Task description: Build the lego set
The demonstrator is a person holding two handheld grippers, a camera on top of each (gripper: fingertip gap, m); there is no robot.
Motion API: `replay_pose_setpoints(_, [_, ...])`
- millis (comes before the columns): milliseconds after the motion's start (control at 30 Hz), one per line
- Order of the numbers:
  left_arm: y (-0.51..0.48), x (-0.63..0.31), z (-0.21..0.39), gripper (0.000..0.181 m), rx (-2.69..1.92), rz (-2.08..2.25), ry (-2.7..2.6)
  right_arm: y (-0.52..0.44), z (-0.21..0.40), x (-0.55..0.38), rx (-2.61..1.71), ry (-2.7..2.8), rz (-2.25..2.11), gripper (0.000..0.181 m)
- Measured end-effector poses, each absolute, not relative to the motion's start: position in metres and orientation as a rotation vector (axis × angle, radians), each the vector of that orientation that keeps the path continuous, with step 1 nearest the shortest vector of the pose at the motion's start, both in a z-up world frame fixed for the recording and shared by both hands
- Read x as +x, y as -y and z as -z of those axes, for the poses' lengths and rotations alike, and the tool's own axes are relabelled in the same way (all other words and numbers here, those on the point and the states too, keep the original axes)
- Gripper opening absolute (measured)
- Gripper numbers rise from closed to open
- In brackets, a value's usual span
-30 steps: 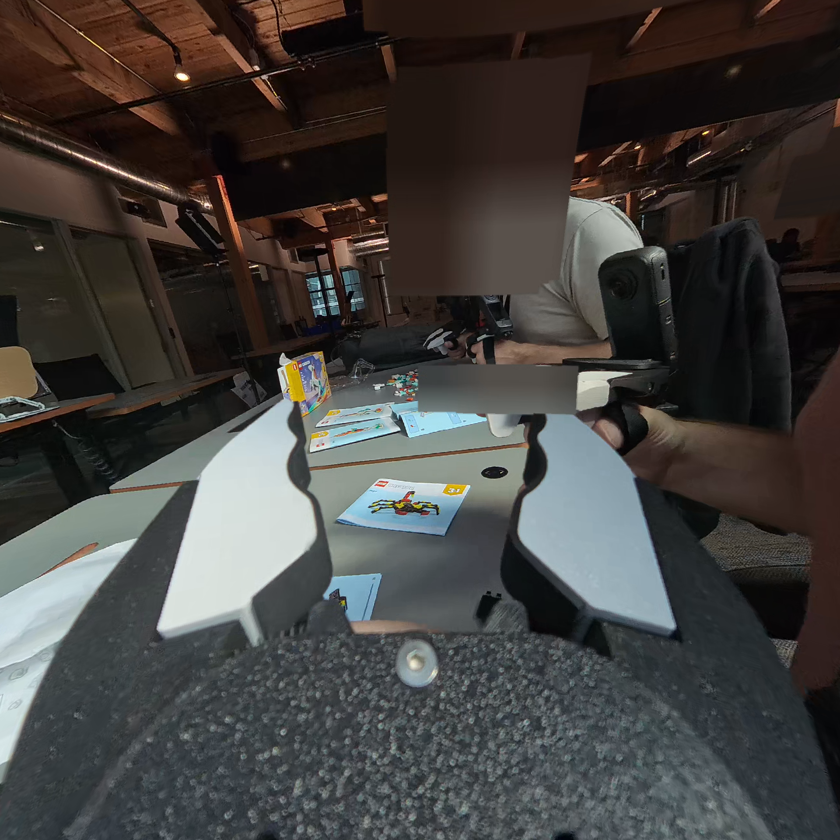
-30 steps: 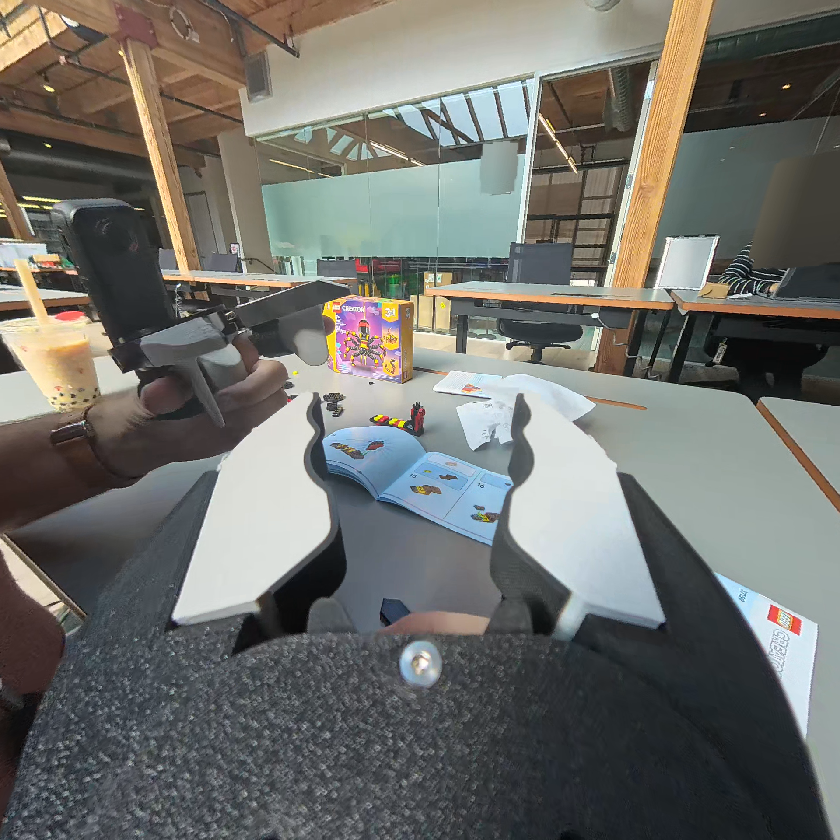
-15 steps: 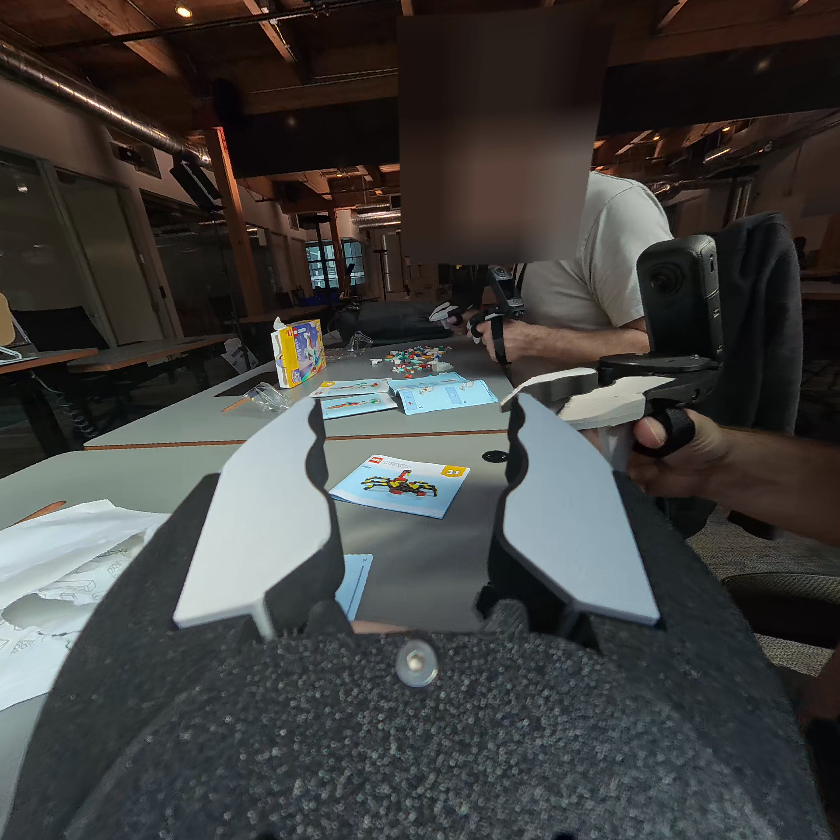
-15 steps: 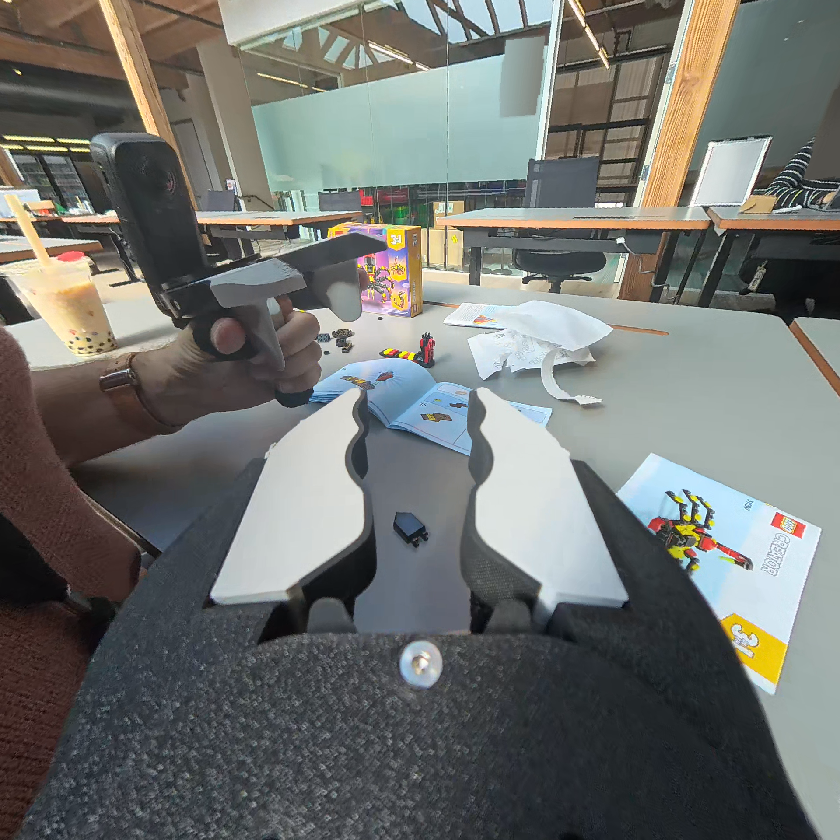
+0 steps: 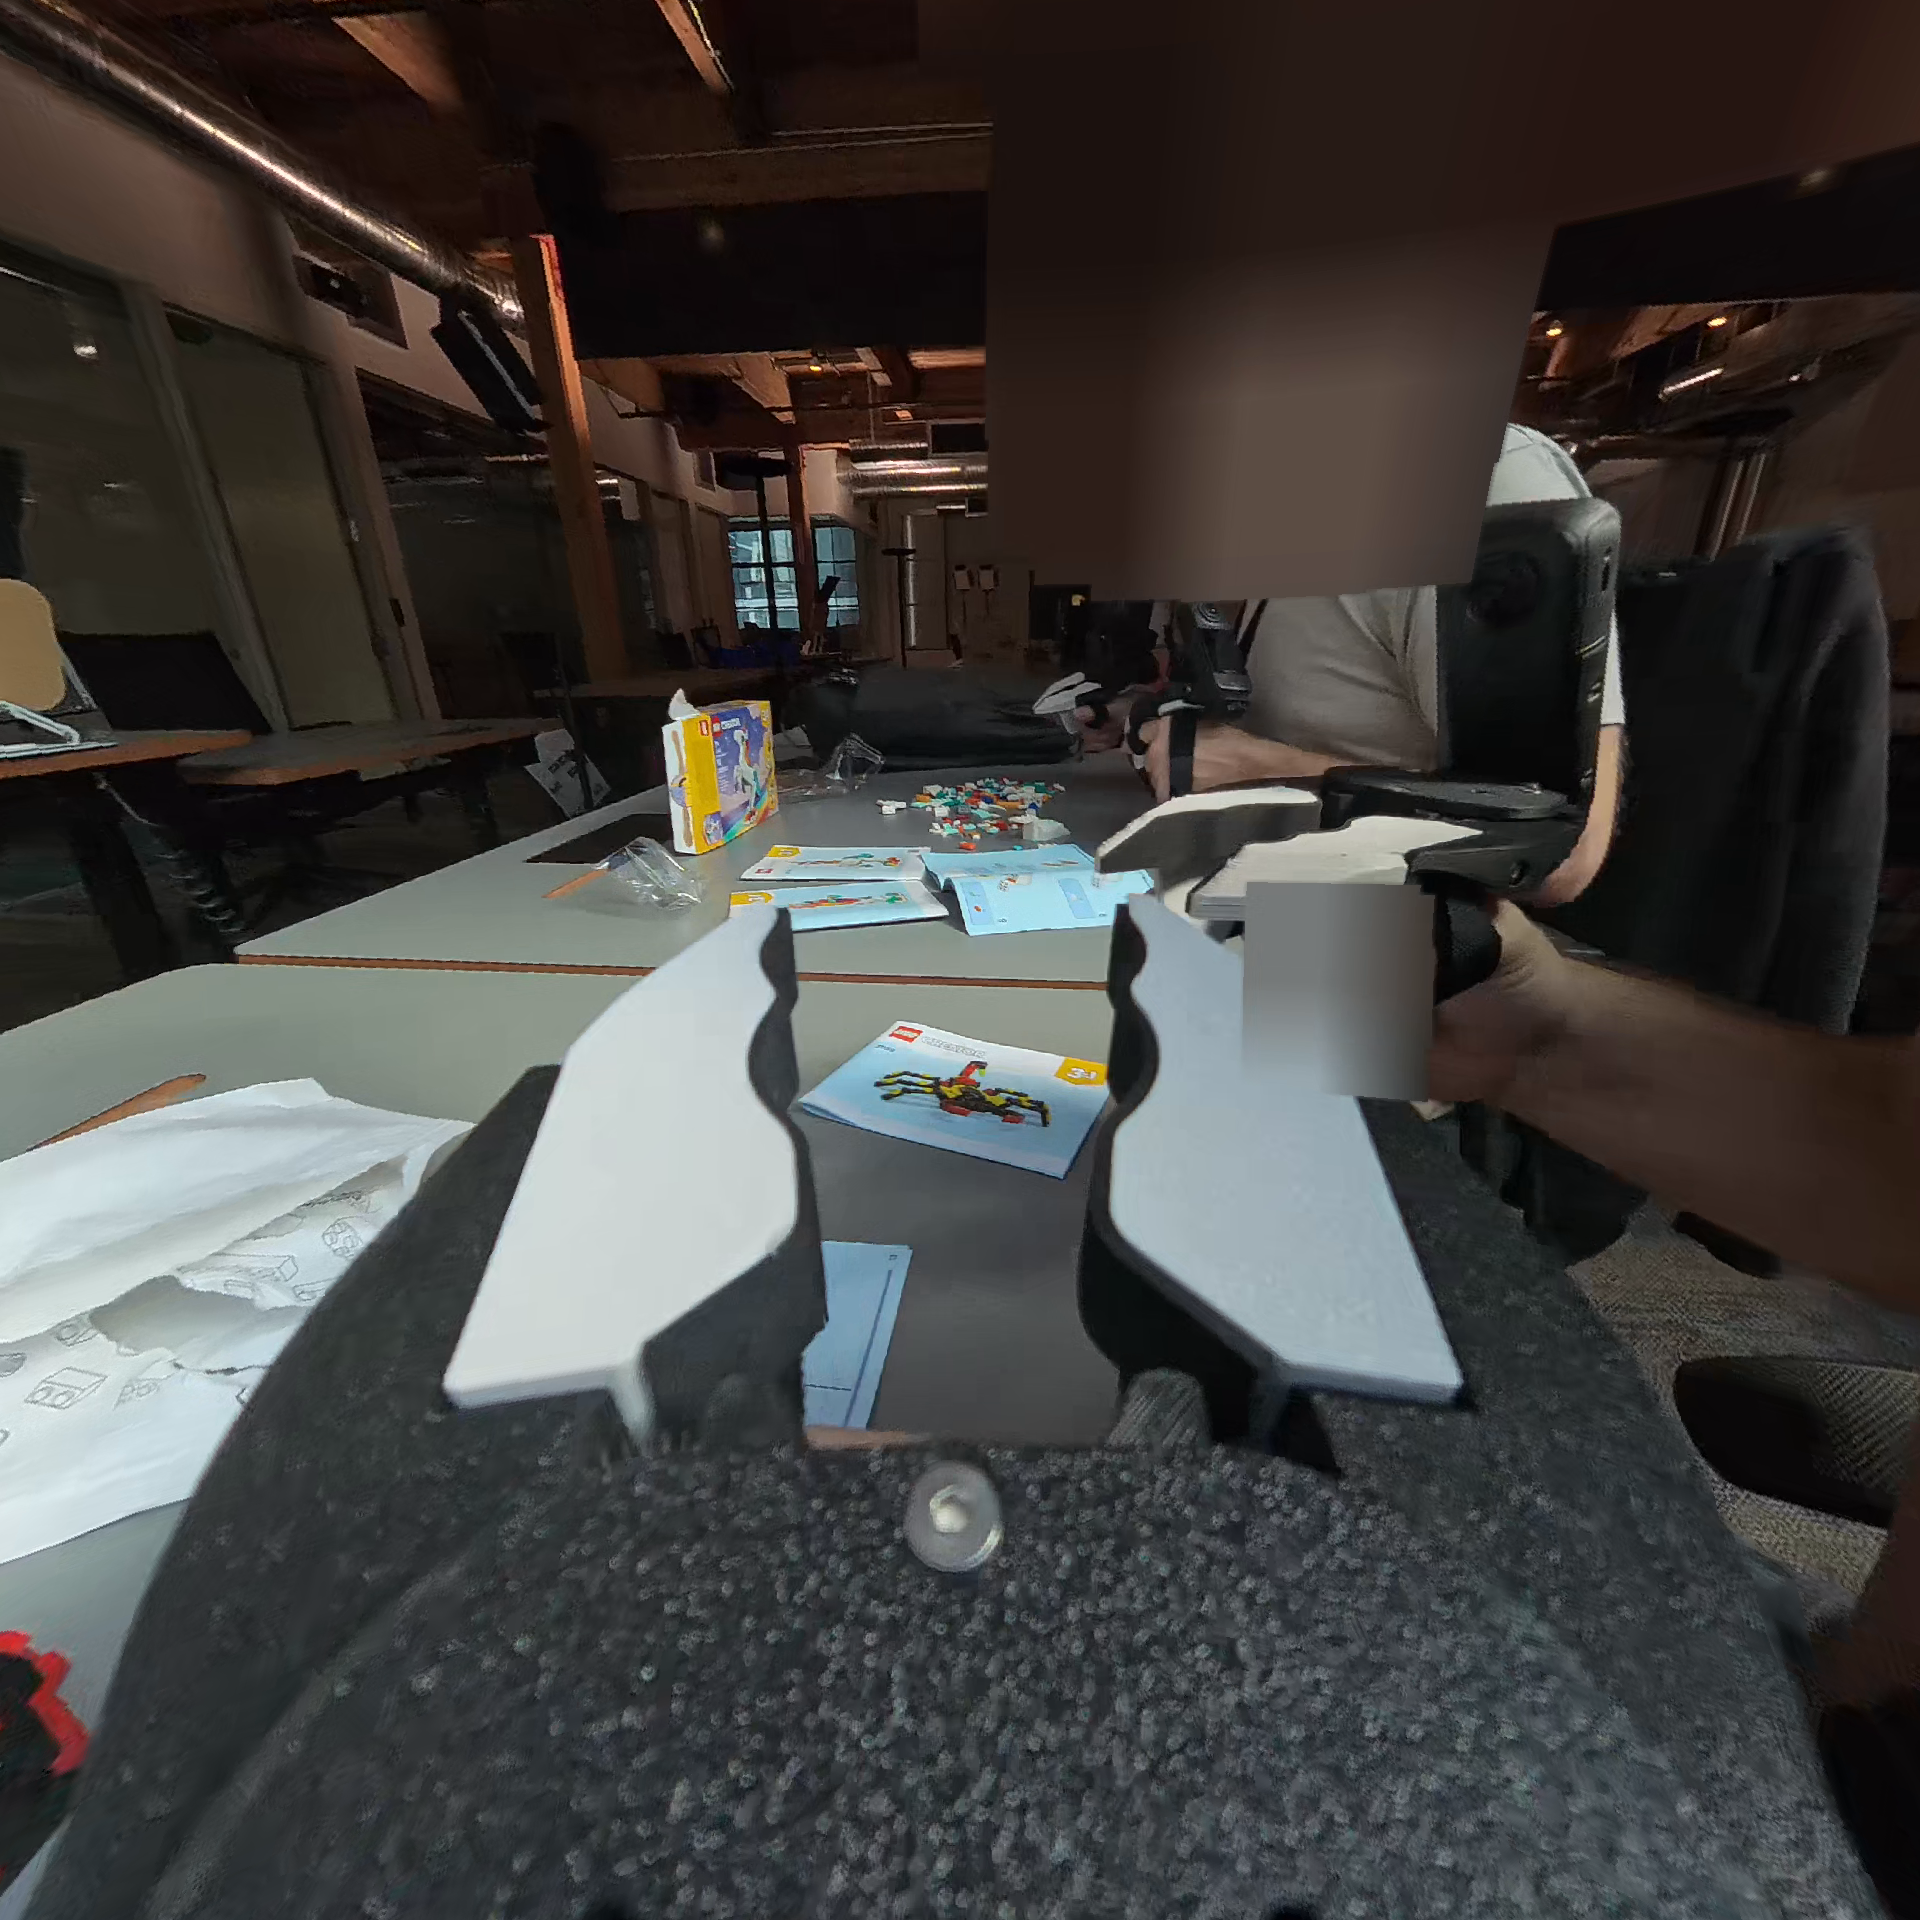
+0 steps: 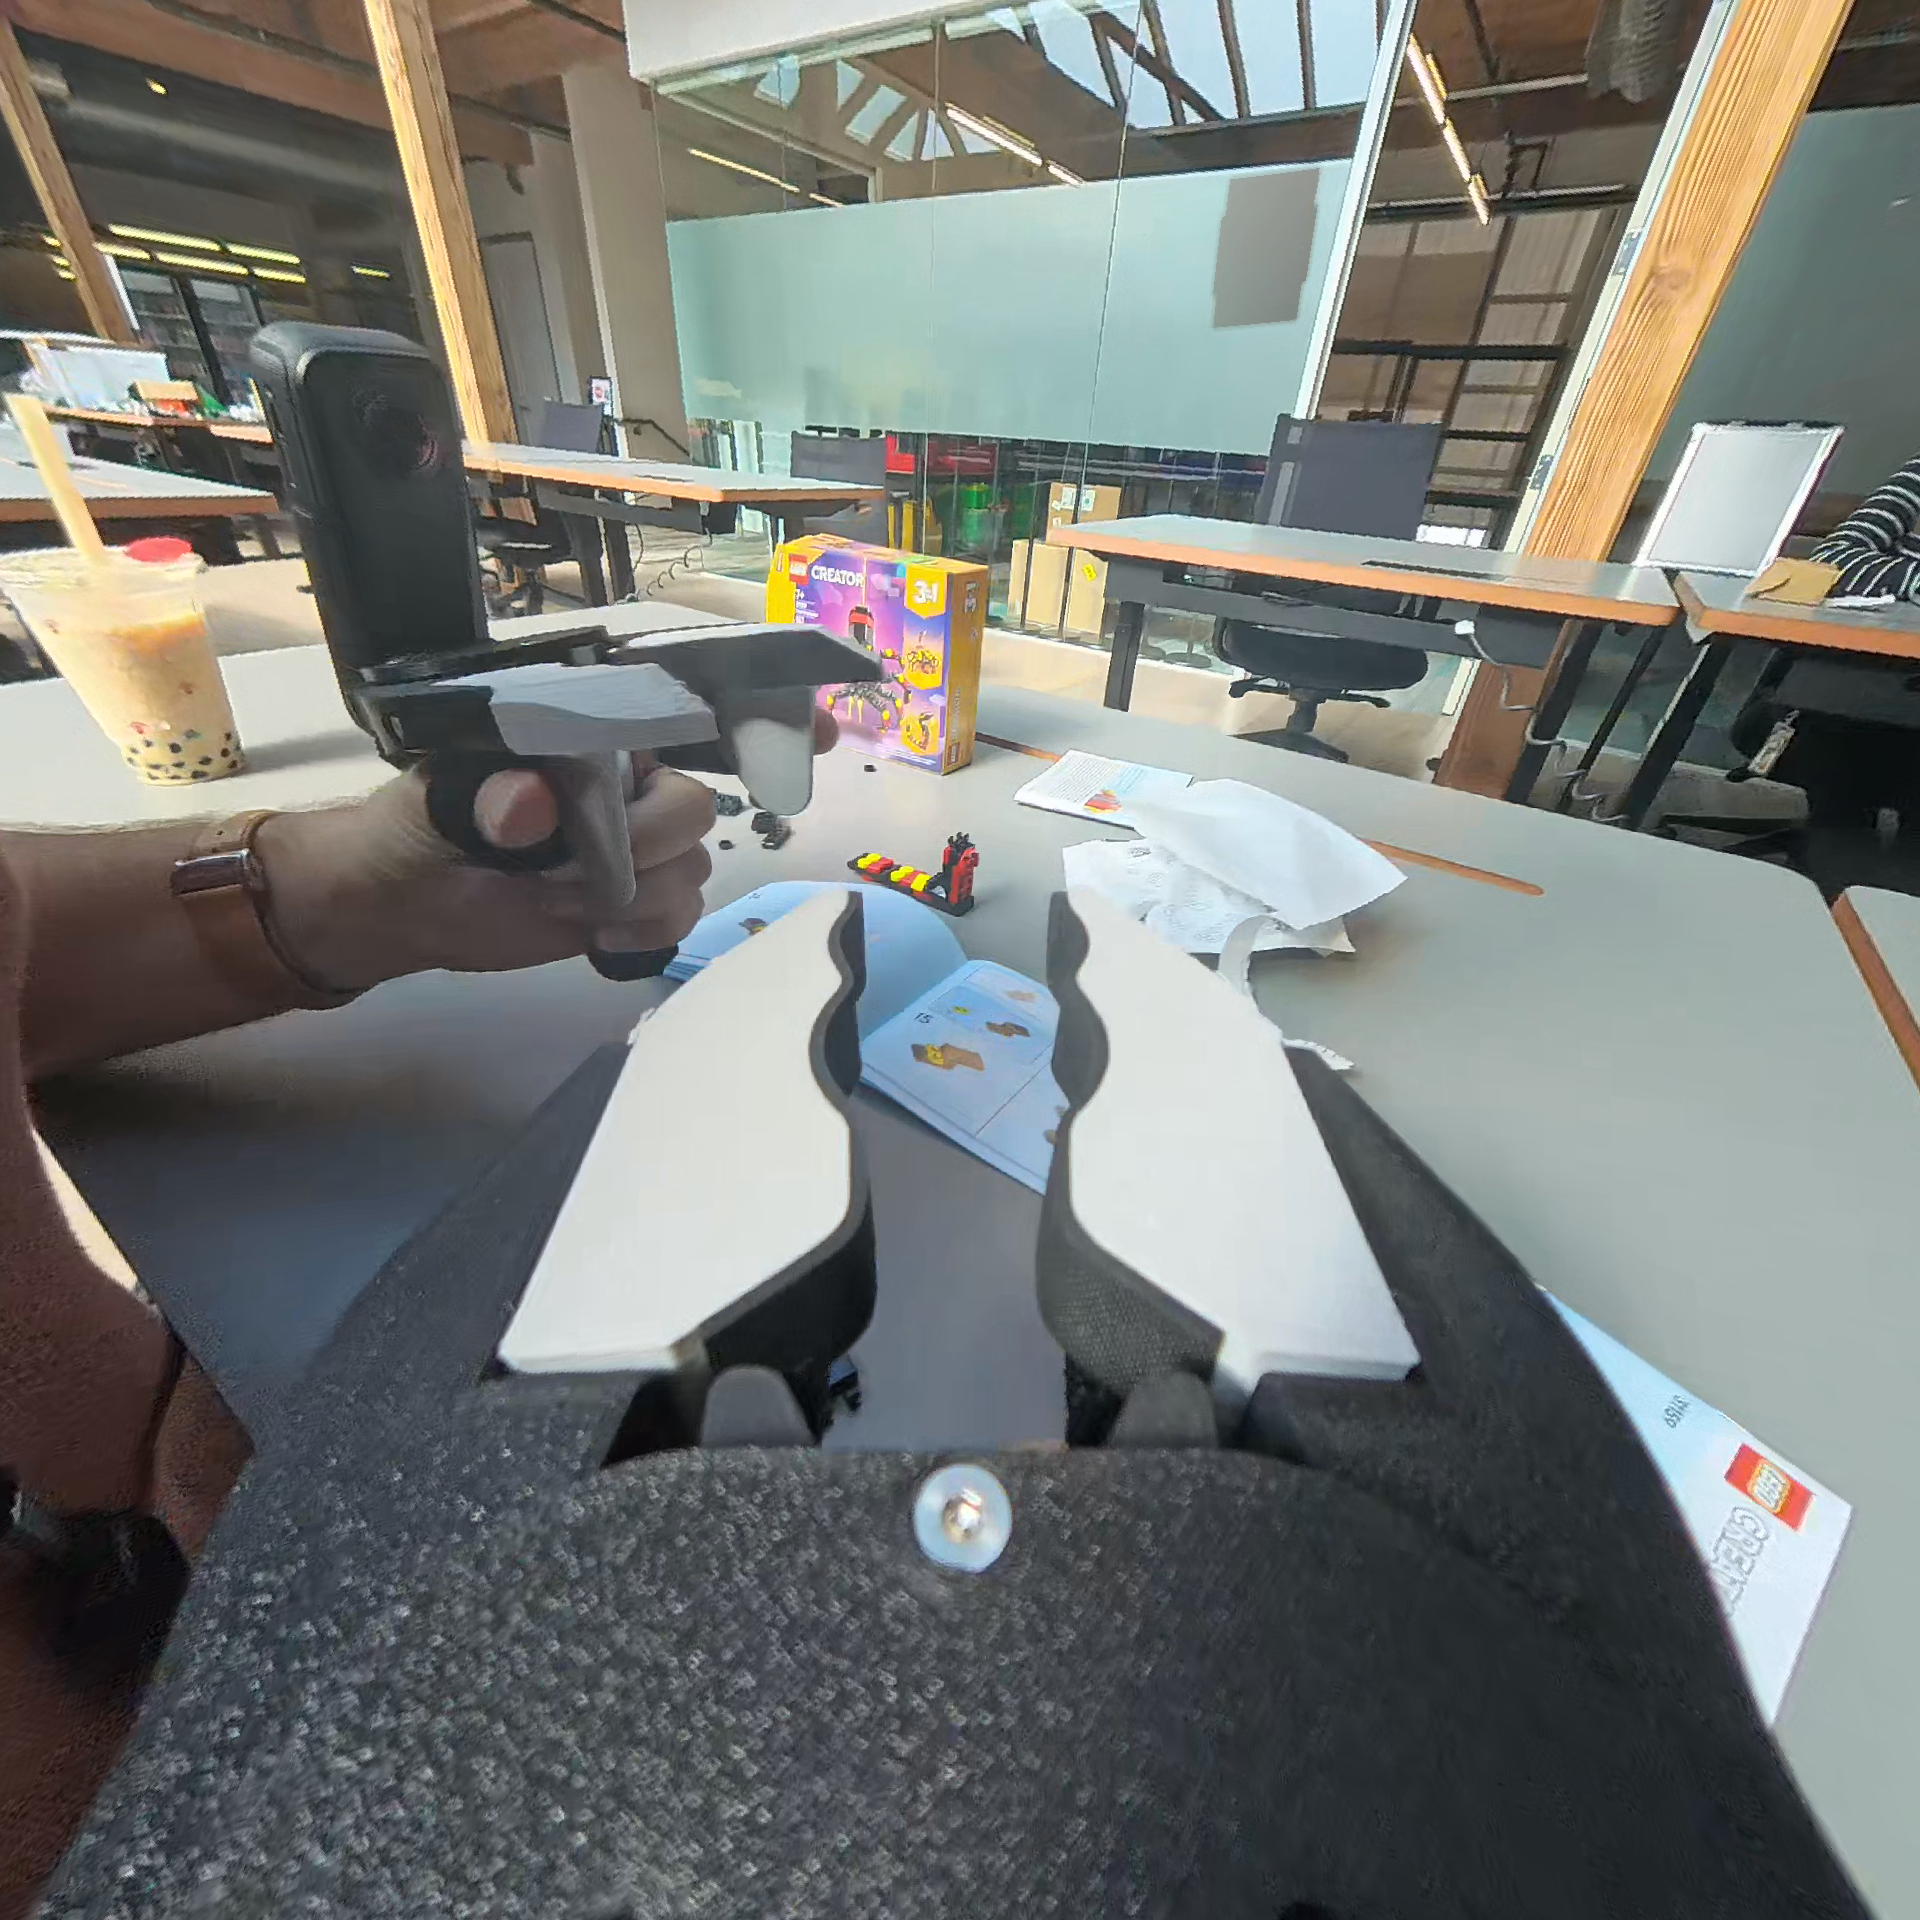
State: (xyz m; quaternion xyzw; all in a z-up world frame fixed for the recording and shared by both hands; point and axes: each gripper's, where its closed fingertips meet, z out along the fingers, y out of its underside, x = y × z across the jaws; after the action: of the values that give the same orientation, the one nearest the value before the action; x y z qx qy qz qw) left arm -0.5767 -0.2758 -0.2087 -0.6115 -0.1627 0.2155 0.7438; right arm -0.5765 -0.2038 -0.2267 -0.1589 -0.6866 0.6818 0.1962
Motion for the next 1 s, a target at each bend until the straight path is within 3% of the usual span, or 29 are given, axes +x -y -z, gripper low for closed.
replay_pose_setpoints(100, [0.302,-0.598,0.207,0.014,-1.301,-0.531,0.463,0.199,0.224,-0.597,-0.481,1.890,-1.993,0.028])
replay_pose_setpoints(167, [0.310,-0.603,0.209,0.000,-1.304,-0.564,0.491,0.204,0.222,-0.600,-0.505,1.896,-2.108,0.018])
replay_pose_setpoints(267, [0.312,-0.606,0.208,0.000,-1.287,-0.592,0.510,0.211,0.213,-0.593,-0.499,1.883,-2.266,0.000])
replay_pose_setpoints(1000, [0.269,-0.571,0.229,0.000,-1.510,-0.726,0.526,0.168,0.246,-0.534,-0.439,2.020,-1.976,0.011])
